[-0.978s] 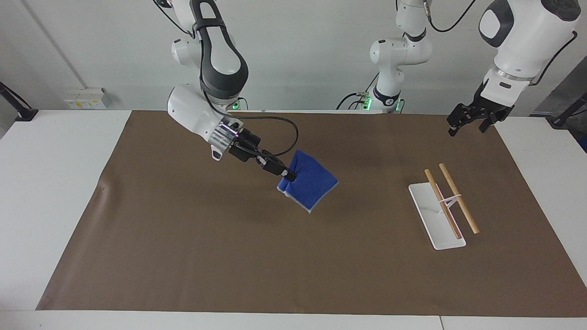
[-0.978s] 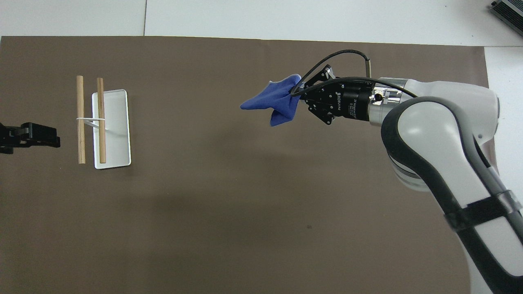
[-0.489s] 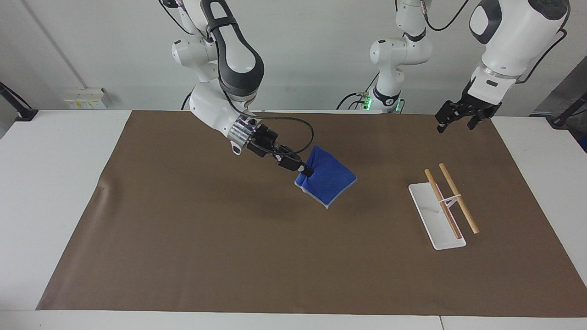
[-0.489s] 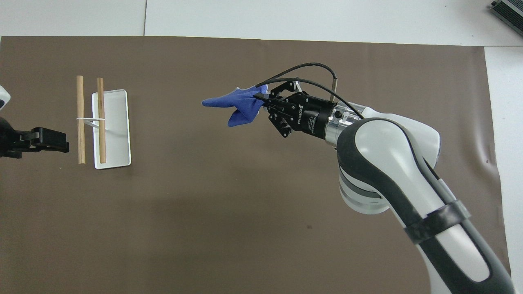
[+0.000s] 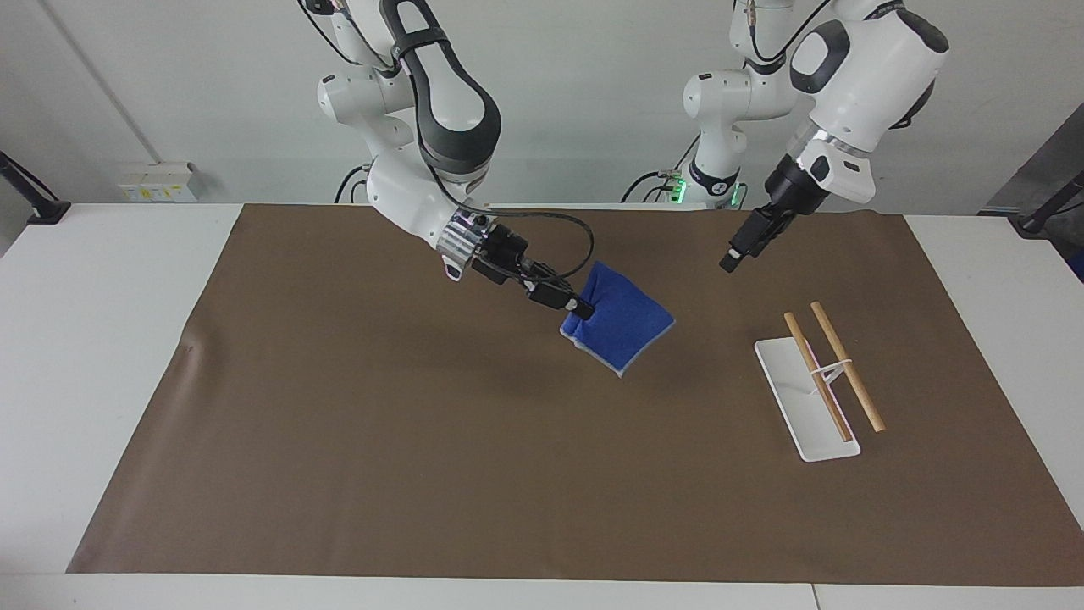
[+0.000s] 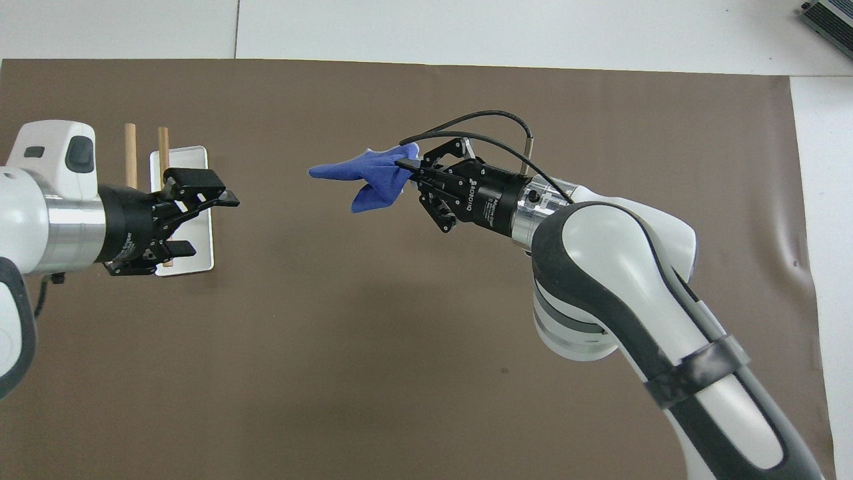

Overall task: Right arm passes towel to left arm to hang
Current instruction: 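Close the left gripper on the towel held by the right gripper, then open the right gripper and withdraw it while the left gripper pulls towel, then drape the towel over the wooden sticks with the left gripper, then open the left gripper and draw it back from the towel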

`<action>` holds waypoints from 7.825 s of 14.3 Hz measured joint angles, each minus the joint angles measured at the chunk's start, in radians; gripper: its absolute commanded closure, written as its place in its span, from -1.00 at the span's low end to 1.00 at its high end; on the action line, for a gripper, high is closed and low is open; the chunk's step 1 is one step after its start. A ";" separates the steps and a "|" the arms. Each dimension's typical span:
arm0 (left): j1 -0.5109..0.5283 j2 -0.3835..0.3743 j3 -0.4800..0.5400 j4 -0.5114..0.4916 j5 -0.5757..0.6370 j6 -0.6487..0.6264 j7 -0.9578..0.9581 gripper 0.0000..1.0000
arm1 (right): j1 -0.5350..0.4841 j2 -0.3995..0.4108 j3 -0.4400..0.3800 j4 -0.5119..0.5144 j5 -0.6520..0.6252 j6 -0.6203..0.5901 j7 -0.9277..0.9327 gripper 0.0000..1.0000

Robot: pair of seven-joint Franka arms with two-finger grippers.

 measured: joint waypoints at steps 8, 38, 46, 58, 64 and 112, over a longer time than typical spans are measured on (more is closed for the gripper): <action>-0.001 0.096 -0.189 -0.056 -0.073 0.488 -0.625 -1.00 | 0.008 0.000 0.005 0.005 0.047 0.000 -0.002 1.00; 0.004 0.195 -0.198 -0.020 -0.072 0.541 0.070 1.00 | 0.015 -0.001 0.007 0.007 0.090 0.000 -0.024 -0.80; 0.018 0.202 -0.185 0.040 -0.072 0.540 0.115 1.00 | 0.011 -0.004 0.005 -0.020 -0.235 0.194 -0.199 -1.00; 0.042 0.220 0.012 0.029 -0.072 0.527 0.348 1.00 | -0.271 -0.052 -0.010 -0.030 -1.591 -0.299 -0.229 -1.00; 0.043 0.255 0.080 0.002 -0.072 0.525 0.537 1.00 | -0.359 -0.180 -0.013 0.153 -1.621 -0.717 -0.230 -1.00; 0.035 0.222 0.359 -0.262 -0.072 0.629 0.902 -0.87 | -0.414 -0.227 -0.112 0.293 -1.600 -1.060 -0.379 -1.00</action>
